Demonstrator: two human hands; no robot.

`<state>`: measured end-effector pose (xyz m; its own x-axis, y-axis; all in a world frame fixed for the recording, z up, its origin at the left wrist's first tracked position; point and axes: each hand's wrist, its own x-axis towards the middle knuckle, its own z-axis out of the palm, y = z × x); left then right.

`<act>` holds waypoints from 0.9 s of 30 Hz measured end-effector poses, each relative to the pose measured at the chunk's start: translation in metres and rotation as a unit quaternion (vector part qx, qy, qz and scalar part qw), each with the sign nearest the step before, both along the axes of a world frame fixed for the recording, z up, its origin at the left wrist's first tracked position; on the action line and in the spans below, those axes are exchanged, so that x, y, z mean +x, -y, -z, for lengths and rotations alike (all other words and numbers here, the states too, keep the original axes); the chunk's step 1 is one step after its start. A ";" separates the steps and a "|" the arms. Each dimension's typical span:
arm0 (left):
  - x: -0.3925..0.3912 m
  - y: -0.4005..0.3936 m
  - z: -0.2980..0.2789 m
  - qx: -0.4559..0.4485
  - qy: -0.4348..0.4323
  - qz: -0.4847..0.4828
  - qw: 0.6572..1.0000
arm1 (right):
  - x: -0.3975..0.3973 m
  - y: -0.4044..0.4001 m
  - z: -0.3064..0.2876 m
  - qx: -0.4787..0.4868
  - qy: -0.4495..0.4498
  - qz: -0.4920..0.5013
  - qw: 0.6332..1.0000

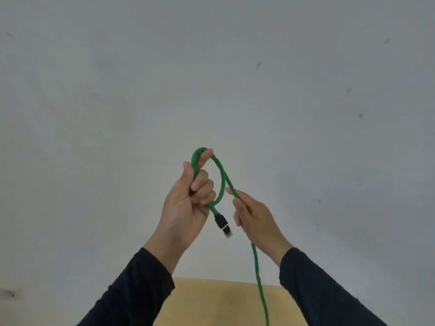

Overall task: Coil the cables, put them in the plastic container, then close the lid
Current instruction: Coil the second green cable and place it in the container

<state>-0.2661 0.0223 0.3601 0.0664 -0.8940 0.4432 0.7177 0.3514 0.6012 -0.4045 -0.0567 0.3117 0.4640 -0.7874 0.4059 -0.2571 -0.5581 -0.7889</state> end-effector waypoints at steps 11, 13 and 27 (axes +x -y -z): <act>0.030 0.018 0.031 0.025 0.410 -0.283 0.866 | 0.002 -0.062 -0.031 -0.227 -0.173 -0.081 0.955; 0.021 0.005 0.049 0.019 0.431 -0.215 0.876 | -0.010 -0.051 -0.052 -0.207 -0.138 -0.078 0.966; -0.003 -0.013 0.029 0.020 0.022 0.080 0.996 | 0.001 -0.009 -0.008 -0.002 0.055 -0.034 0.998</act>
